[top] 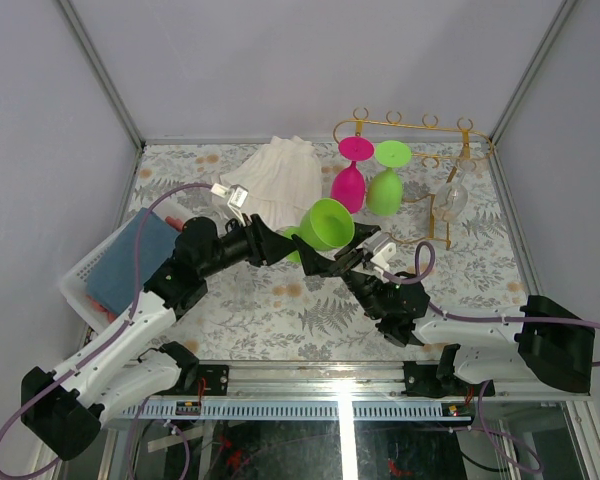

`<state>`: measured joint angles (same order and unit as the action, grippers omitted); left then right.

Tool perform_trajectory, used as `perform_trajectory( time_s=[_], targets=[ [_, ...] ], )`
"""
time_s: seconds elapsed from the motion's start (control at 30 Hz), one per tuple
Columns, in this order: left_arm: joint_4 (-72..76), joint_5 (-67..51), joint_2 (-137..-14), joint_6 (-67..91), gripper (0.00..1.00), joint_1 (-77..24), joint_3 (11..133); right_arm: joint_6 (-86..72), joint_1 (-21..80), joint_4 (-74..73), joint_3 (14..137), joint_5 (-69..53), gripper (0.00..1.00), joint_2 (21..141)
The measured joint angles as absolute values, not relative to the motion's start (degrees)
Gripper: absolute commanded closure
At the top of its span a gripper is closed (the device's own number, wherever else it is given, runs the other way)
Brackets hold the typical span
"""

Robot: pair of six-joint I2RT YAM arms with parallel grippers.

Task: Place the wine glass upside down on the wine glass rack
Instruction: Pick up the wine glass at the center of the board.

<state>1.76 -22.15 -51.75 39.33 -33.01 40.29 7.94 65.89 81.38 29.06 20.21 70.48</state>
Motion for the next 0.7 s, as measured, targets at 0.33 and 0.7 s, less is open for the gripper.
perform_trajectory(
  time_s=[0.33, 0.7],
  targets=[
    [3.2, -22.1, -51.3, 40.0, 0.94, -33.1, 40.3, 8.0, 65.9, 82.1, 28.8, 20.3, 0.23, 69.9],
    [3.4, -21.7, -50.4, 40.1, 1.0, -33.2, 41.6, 7.9, 66.3, 76.2, 25.0, 20.9, 0.03, 61.6]
  ],
)
